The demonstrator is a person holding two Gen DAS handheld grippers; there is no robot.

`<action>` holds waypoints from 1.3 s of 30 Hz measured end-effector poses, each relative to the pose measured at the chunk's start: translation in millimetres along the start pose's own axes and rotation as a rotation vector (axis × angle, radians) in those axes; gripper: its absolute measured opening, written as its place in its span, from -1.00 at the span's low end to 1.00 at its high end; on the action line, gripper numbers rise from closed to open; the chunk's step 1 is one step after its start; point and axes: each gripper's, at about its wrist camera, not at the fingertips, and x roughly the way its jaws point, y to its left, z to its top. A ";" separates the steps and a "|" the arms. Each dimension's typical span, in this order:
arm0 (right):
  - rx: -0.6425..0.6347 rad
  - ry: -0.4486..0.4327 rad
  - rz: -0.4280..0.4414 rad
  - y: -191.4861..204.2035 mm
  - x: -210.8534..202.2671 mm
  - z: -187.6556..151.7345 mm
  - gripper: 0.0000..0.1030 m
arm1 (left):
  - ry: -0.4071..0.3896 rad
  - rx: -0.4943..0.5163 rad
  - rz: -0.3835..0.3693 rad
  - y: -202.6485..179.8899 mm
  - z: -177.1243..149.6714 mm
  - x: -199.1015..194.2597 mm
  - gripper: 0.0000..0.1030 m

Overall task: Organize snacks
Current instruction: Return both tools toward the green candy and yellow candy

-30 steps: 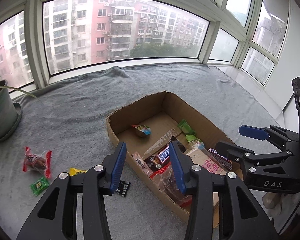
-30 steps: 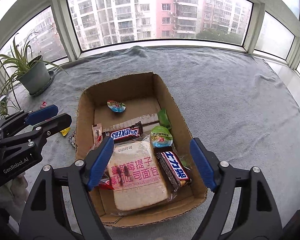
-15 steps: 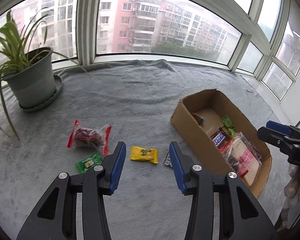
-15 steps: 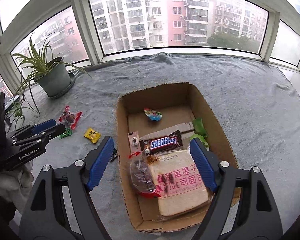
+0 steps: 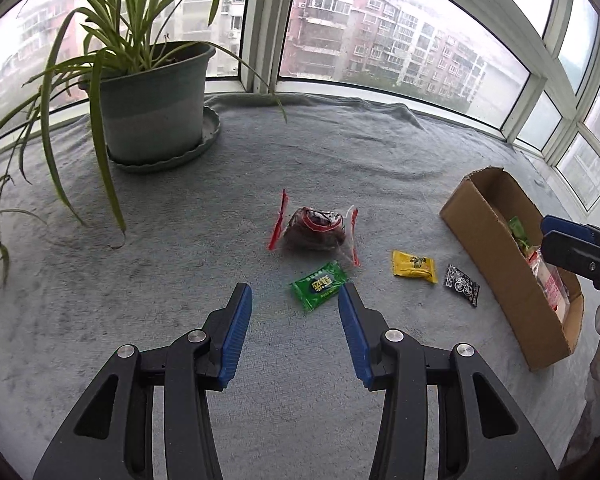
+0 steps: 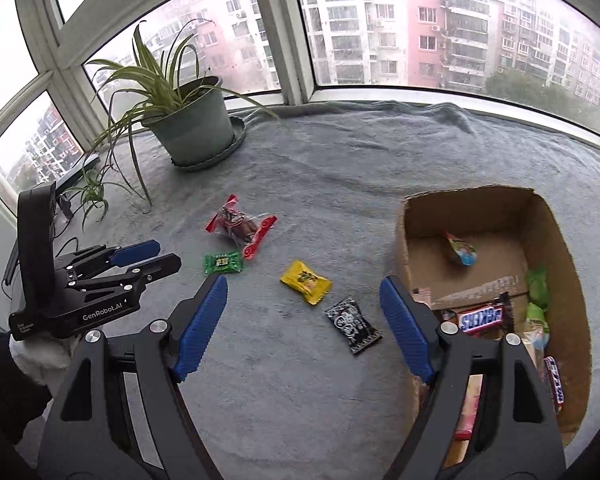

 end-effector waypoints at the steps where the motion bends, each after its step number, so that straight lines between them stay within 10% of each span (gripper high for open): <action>1: 0.007 0.014 0.017 0.5 7.5 2.4 0.57 | 0.005 -0.003 -0.015 2.2 0.2 1.5 -0.15; 6: 0.006 0.109 0.026 -4.1 49.6 12.3 0.15 | 0.035 0.042 -0.054 1.5 2.8 15.2 -0.15; 26: 0.123 0.248 0.028 -22.6 124.0 24.2 0.15 | 0.116 0.082 -0.155 -5.2 16.3 64.1 -0.31; 39: -0.023 0.240 -0.022 -5.0 113.4 3.7 0.00 | 0.106 0.227 -0.062 -21.9 3.9 59.3 -0.58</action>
